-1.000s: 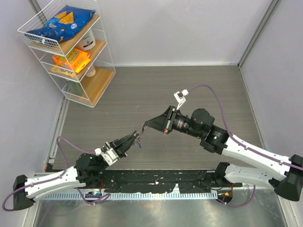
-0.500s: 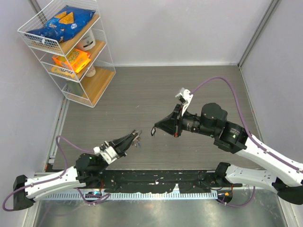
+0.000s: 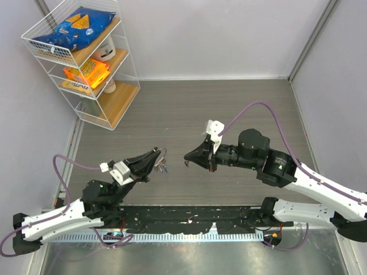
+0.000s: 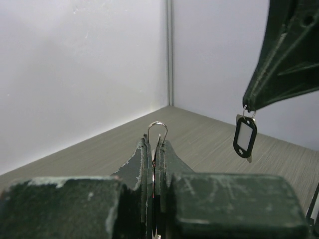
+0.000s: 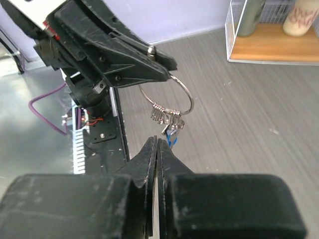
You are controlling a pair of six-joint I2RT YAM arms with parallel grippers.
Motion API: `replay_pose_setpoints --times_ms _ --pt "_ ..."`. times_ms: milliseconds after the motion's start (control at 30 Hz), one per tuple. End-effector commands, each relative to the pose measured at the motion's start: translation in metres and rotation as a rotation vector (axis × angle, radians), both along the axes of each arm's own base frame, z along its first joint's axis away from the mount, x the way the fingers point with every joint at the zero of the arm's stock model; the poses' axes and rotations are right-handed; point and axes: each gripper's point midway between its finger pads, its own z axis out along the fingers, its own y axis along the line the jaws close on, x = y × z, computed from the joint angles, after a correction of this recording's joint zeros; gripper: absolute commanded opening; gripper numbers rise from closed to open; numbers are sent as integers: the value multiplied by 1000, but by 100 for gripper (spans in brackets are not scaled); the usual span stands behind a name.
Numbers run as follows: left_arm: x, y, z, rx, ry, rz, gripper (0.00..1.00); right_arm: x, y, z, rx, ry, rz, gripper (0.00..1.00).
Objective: Put the keys on the keyring
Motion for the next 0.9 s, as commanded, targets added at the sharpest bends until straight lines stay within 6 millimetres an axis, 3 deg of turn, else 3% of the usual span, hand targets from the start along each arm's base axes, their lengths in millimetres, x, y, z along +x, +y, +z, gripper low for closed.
replay_pose_setpoints --times_ms 0,433,533,633,867 --pt "7 4 8 -20 105 27 0 10 9 38 25 -302 -8 6" --pt "17 9 -5 36 177 94 0 15 48 34 -143 -886 -40 6" --pt "17 10 -5 34 173 95 0 12 55 24 -204 -1002 -35 6" --pt "14 10 -5 24 169 80 0 15 57 13 -244 -1051 -62 5" --pt "7 5 -6 30 140 32 0 17 47 12 -191 -1024 -126 6"
